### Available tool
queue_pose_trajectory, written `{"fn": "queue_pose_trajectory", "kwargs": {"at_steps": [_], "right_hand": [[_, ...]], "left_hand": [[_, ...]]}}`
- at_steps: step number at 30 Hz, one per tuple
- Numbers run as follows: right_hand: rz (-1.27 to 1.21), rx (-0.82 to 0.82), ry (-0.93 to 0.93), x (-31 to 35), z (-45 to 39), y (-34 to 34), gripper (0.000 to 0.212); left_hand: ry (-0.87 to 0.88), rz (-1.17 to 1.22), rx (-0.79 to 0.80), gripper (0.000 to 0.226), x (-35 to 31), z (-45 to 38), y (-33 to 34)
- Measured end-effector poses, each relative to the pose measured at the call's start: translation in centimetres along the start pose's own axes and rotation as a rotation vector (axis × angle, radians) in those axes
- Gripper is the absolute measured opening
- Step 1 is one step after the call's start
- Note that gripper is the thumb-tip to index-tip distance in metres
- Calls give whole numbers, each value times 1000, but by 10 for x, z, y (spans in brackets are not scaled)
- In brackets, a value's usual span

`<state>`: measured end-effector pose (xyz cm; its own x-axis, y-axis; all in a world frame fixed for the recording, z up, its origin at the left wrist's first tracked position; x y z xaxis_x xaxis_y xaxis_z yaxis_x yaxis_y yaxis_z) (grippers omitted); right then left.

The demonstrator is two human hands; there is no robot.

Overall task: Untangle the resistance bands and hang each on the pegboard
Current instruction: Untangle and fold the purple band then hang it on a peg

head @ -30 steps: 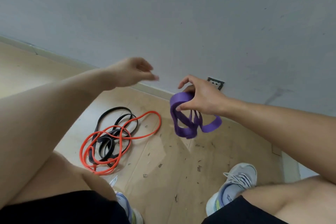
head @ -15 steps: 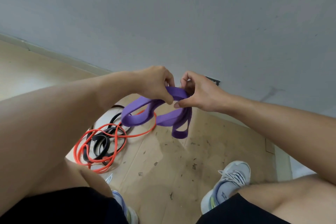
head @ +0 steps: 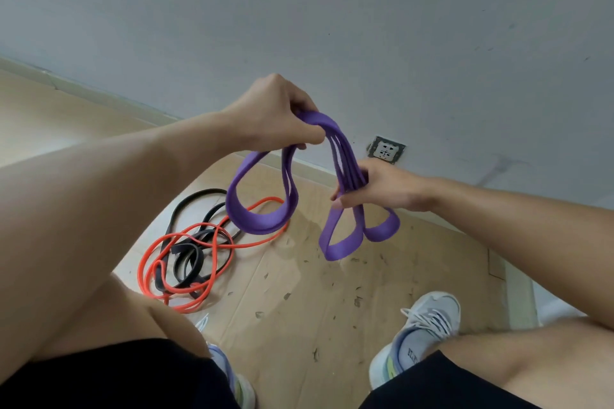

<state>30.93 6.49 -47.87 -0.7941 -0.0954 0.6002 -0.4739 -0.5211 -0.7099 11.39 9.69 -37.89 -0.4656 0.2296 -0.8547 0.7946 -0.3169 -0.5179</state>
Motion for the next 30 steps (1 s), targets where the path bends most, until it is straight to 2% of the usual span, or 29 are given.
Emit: {"fn": "queue_pose_trajectory", "kwargs": {"at_steps": [3, 6, 7, 9, 11, 17, 20, 24, 25, 28, 30], "right_hand": [[-188, 78, 1, 2, 0, 1, 16], [-322, 122, 4, 4, -1, -2, 8], [-329, 127, -2, 5, -2, -3, 14], [-321, 140, 13, 7, -2, -3, 36], [-282, 142, 20, 6, -1, -3, 41], [-100, 164, 41, -13, 0, -4, 30], [-58, 163, 26, -12, 1, -5, 7], [-16, 131, 15, -13, -3, -5, 8], [-11, 111, 21, -14, -4, -5, 12], [-2, 34, 52, -16, -5, -7, 39], [19, 8, 49, -17, -6, -7, 45]], "left_hand": [[-38, 24, -65, 13, 7, -2, -8], [-107, 24, -104, 17, 21, -9, -17], [-132, 12, -97, 18, 26, -11, -19], [-169, -44, -57, 18, 36, -13, -23], [-170, -114, 21, 15, 42, -13, -23], [-157, -307, 274, 36, 44, -4, -16], [-129, -328, 256, 34, 39, -7, -17], [-101, -284, 229, 31, 34, -10, -19], [-98, -282, 226, 30, 35, -9, -20], [-110, -280, 213, 28, 37, -8, -20], [-126, -271, 210, 29, 41, -6, -21]]}}
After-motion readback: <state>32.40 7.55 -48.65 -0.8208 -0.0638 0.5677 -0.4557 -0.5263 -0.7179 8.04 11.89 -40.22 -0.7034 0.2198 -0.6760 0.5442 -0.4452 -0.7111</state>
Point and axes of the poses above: each hand's wrist, its own z-axis away from the middle knuckle, its own y-axis out of the palm, x = y × z, the point moved 5 cm from there along -z, towards the middle knuckle, and after that the axes turned 14 degrees about z, right-handed, at the moved point
